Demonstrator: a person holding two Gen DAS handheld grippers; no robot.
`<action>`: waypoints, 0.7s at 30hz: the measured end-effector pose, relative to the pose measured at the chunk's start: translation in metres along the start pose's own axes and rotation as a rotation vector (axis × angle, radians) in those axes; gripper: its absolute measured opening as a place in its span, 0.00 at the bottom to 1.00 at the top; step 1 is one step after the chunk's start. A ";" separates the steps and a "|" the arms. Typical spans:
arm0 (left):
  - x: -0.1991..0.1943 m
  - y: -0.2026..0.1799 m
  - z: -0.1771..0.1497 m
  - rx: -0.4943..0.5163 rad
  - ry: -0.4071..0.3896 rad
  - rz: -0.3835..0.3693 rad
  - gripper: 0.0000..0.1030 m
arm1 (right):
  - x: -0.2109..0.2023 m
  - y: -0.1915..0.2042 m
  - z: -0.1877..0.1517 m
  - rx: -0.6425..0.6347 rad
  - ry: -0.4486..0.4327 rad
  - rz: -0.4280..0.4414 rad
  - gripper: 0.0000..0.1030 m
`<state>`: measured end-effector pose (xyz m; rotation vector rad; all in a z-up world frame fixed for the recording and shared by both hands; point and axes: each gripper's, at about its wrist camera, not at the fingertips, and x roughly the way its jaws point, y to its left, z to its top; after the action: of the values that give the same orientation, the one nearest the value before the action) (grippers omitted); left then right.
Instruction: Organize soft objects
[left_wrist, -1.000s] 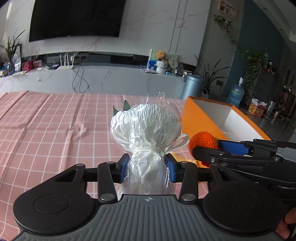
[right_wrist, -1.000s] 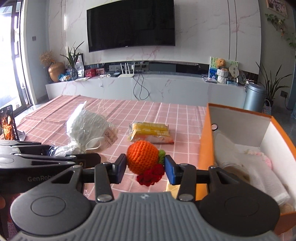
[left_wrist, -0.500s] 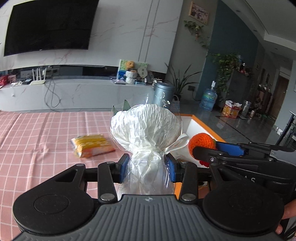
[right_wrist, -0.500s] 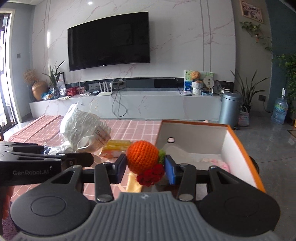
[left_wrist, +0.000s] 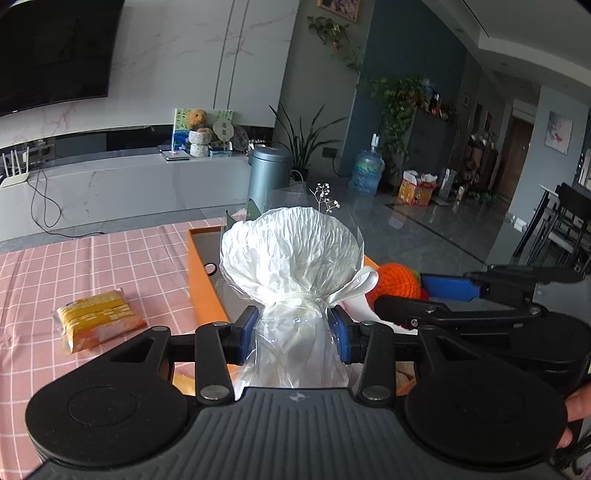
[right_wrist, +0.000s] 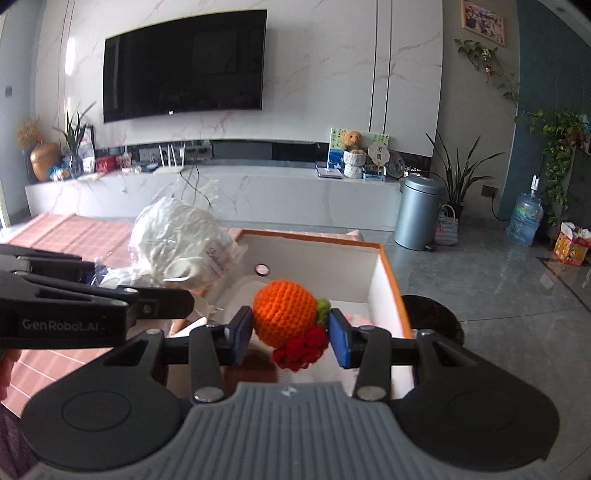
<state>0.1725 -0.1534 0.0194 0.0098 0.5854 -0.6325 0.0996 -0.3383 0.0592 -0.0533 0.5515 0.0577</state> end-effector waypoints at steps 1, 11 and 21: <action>0.006 -0.001 0.002 0.005 0.011 -0.003 0.46 | 0.004 -0.003 0.002 -0.014 0.009 -0.005 0.43; 0.058 -0.001 0.020 0.079 0.105 -0.004 0.46 | 0.059 -0.030 0.020 -0.133 0.121 -0.025 0.43; 0.102 0.004 0.026 0.163 0.213 0.018 0.46 | 0.124 -0.039 0.038 -0.271 0.231 -0.011 0.43</action>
<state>0.2546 -0.2119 -0.0120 0.2372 0.7369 -0.6652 0.2278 -0.3700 0.0277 -0.3302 0.7714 0.1159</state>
